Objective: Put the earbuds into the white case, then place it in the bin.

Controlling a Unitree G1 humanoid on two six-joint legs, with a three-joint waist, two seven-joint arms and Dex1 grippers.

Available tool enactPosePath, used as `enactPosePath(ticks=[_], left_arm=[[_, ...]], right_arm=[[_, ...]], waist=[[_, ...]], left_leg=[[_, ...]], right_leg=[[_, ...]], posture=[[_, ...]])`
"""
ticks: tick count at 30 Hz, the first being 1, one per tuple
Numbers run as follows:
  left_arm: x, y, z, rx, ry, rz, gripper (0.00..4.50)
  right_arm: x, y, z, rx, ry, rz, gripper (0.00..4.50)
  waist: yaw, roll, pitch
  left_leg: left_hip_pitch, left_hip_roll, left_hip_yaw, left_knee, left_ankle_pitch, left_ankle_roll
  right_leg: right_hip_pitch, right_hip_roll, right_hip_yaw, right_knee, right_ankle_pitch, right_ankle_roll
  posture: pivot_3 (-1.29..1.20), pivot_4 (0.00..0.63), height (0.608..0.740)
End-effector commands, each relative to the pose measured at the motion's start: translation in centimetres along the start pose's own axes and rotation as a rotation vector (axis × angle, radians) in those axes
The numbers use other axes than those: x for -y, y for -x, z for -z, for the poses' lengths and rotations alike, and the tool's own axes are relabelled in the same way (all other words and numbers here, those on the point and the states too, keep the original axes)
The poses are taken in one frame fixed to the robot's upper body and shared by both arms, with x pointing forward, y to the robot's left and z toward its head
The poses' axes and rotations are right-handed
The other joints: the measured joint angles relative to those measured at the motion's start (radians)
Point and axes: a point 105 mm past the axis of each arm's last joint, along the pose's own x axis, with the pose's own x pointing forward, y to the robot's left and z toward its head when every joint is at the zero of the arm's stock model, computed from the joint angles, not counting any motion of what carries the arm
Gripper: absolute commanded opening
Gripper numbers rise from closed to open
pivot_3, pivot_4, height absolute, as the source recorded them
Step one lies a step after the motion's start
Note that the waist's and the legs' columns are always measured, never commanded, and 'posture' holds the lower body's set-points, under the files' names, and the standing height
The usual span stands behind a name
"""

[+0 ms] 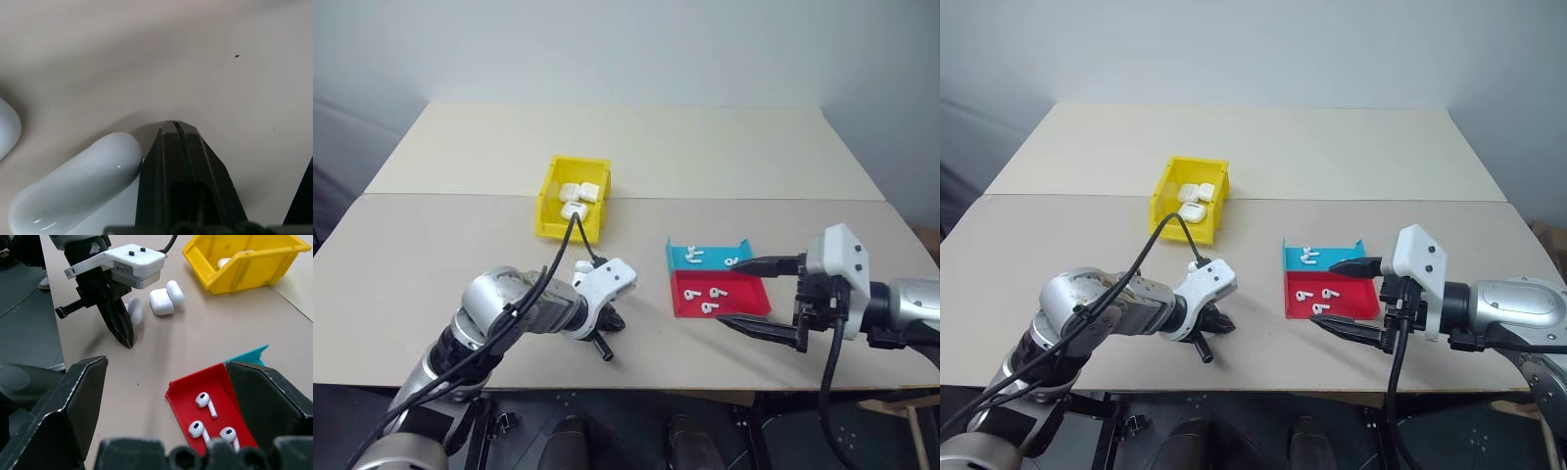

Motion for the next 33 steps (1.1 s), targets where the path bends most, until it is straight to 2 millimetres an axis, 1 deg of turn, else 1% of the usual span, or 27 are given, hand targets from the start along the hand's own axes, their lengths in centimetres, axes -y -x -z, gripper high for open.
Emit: enactPosePath(ticks=[1,6,13,15,19,21,23,27,30,33], left_arm=[[-0.7,0.8,0.4,-0.009,0.005,-0.027,0.02],[-1.5,1.6,1.2,-0.028,0.027,-0.058,0.02],[-3.6,3.2,2.1,-0.045,0.071,-0.150,0.02],[-3.9,3.6,2.3,-0.050,0.072,-0.156,0.02],[-3.5,4.3,2.7,-0.059,0.050,-0.145,0.02],[-3.0,4.9,2.9,-0.064,0.018,-0.130,0.02],[-2.4,5.9,2.8,-0.042,-0.028,-0.108,0.02],[-2.1,8.1,2.8,-0.024,-0.058,-0.072,0.02],[-2.1,10.0,3.1,-0.031,-0.090,-0.059,0.60],[-2.5,11.7,2.9,-0.026,-0.115,-0.064,1.58]], right_arm=[[-0.3,0.2,-0.7,0.010,0.033,0.003,4.50],[-0.4,0.2,-0.7,0.009,0.031,0.000,4.50],[-0.5,0.2,-0.5,0.008,0.030,-0.006,4.50],[-0.5,0.1,-0.5,0.008,0.030,-0.007,4.50],[-0.6,0.2,-0.5,0.005,0.030,-0.009,4.50],[-0.6,0.3,-0.5,0.005,0.028,-0.009,4.50],[-0.7,0.3,-0.4,0.003,0.027,-0.009,4.50],[-0.8,0.3,-0.3,0.001,0.025,-0.010,4.50],[-0.8,0.2,-0.3,0.001,0.021,-0.011,4.50],[-0.8,0.2,-0.2,0.000,0.018,-0.012,4.50]], waist=[[-0.002,0.000,0.000],[-0.006,0.000,0.000],[-0.009,0.000,0.000],[-0.009,0.000,0.000],[-0.008,0.000,0.000],[-0.008,0.000,0.000],[-0.009,0.000,0.000],[-0.008,0.000,0.000],[-0.009,0.000,0.000],[-0.008,-0.001,0.000]], left_leg=[[0.000,0.000,0.000,0.000,0.000,0.000],[0.001,0.000,0.000,0.000,0.000,0.000],[0.001,0.000,0.000,0.000,0.000,0.000],[0.001,0.000,0.000,0.000,0.000,0.000],[0.000,0.000,0.000,0.000,0.000,0.000],[0.000,0.000,0.000,0.000,0.000,0.000],[0.000,0.000,0.000,0.000,0.000,0.000],[0.000,0.000,0.000,0.000,0.000,0.000],[0.000,0.000,0.000,-0.001,0.000,0.000],[0.000,0.000,0.001,-0.001,0.000,0.000]], right_leg=[[0.000,0.000,0.000,0.000,0.000,0.000],[0.001,0.000,0.000,0.000,0.000,0.000],[0.001,0.000,0.000,0.000,0.000,0.000],[0.001,0.000,0.000,0.000,0.000,0.000],[0.001,0.000,0.000,0.000,0.000,0.000],[0.001,0.000,0.000,-0.001,0.000,0.000],[0.000,0.000,0.000,0.000,0.000,0.000],[0.000,0.000,0.000,0.000,0.000,0.000],[0.000,0.000,0.000,-0.001,0.000,0.000],[-0.001,0.000,0.000,-0.001,0.000,0.000]], posture=[[0.00,0.150,0.740],[0.00,0.150,0.740],[0.00,0.150,0.740],[0.00,0.150,0.740],[0.00,0.150,0.740],[0.00,0.150,0.740],[0.00,0.150,0.740],[0.00,0.150,0.740],[0.00,0.150,0.740],[0.00,0.150,0.740]])
